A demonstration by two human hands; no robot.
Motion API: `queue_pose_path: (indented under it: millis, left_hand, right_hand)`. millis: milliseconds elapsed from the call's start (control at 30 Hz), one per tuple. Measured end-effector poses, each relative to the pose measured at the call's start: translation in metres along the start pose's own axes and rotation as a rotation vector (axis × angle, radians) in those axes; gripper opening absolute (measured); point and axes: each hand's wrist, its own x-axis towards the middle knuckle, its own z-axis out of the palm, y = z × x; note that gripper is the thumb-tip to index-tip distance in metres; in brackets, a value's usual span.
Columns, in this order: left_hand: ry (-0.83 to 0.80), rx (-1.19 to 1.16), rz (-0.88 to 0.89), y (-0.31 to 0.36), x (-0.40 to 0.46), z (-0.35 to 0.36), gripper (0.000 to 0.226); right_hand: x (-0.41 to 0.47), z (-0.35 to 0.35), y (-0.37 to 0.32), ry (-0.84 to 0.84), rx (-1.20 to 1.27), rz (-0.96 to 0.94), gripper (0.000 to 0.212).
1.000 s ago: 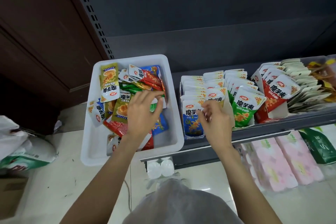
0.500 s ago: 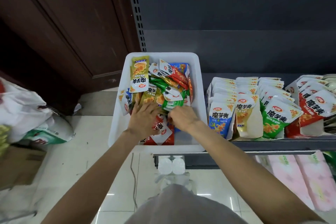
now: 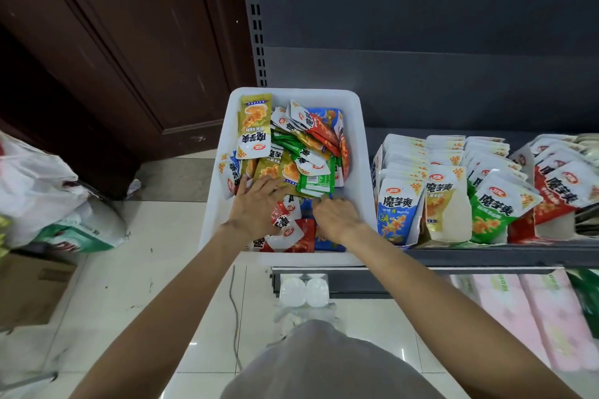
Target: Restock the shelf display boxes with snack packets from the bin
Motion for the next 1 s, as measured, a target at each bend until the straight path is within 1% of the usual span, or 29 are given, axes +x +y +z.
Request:
queue_pose_path:
  millis: [100,200,233,267,300,333,367,400,433,467,500,533,567,600,633,700,767,800,867,933,1000]
  left_hand:
    - [0.008,-0.019,-0.002,0.000,0.001,0.001,0.093]
    - [0.029,-0.049,0.006,-0.001,0.001,0.001,0.092]
    - [0.040,-0.063,0.011,-0.002,0.001,0.001,0.091]
    - [0.051,-0.083,0.016,-0.003,0.001,0.001,0.089]
    - [0.064,-0.113,0.017,-0.005,0.001,0.002,0.086]
    - [0.088,-0.158,0.013,-0.005,0.000,0.003,0.082]
    - [0.141,-0.234,0.000,-0.004,-0.002,0.003,0.076]
    - [0.228,-0.368,-0.028,-0.002,-0.003,0.003,0.069]
    - [0.326,-0.570,-0.072,0.003,-0.005,-0.001,0.060]
    - [0.407,-0.813,-0.124,0.010,-0.009,-0.010,0.050]
    - [0.447,-1.049,-0.169,0.018,-0.012,-0.020,0.041]
    - [0.447,-1.248,-0.192,0.027,-0.015,-0.031,0.035]
    - [0.416,-1.414,-0.192,0.036,-0.017,-0.041,0.032]
    - [0.372,-1.548,-0.171,0.045,-0.018,-0.050,0.031]
    - [0.336,-1.633,-0.139,0.052,-0.017,-0.057,0.032]
    - [0.334,-1.681,-0.075,0.067,-0.015,-0.070,0.025]
    - [0.412,-1.665,-0.014,0.079,-0.011,-0.080,0.012]
    - [0.444,-1.616,0.022,0.086,-0.009,-0.084,0.009]
    - [0.471,-1.444,0.125,0.098,-0.005,-0.091,0.009]
    - [0.480,-1.282,0.230,0.111,-0.001,-0.096,0.013]
    - [0.460,-1.198,0.310,0.126,0.003,-0.104,0.016]
  right_hand:
    - [-0.004,-0.005,0.001,-0.047,0.004,0.004,0.044]
    - [-0.010,-0.018,0.003,-0.100,0.021,-0.002,0.019]
    - [-0.014,-0.027,0.006,-0.092,0.042,0.017,0.021]
    - [-0.021,-0.038,0.009,-0.068,0.064,0.040,0.026]
    - [-0.029,-0.049,0.014,-0.006,0.085,0.078,0.024]
    - [-0.039,-0.059,0.020,0.095,0.116,0.124,0.018]
    - [-0.049,-0.066,0.028,0.215,0.166,0.182,0.016]
    - [-0.060,-0.071,0.036,0.343,0.264,0.244,0.018]
    - [-0.071,-0.073,0.044,0.449,0.428,0.287,0.018]
    - [-0.081,-0.076,0.050,0.516,0.680,0.302,0.017]
    - [-0.089,-0.075,0.054,0.548,0.996,0.282,0.015]
    - [-0.096,-0.076,0.055,0.541,1.305,0.247,0.011]
    - [-0.100,-0.073,0.055,0.519,1.531,0.218,0.009]
    - [-0.103,-0.069,0.054,0.502,1.647,0.196,0.010]
    - [-0.105,-0.063,0.054,0.501,1.696,0.177,0.012]
    - [-0.107,-0.053,0.053,0.511,1.733,0.157,0.015]
    - [-0.110,-0.043,0.055,0.539,1.749,0.134,0.016]
    - [-0.112,-0.040,0.058,0.575,1.720,0.125,0.017]
    - [-0.121,-0.035,0.068,0.716,1.581,0.136,0.019]
    - [-0.133,-0.034,0.082,0.849,1.423,0.173,0.023]
    - [-0.146,-0.033,0.098,0.954,1.242,0.246,0.024]
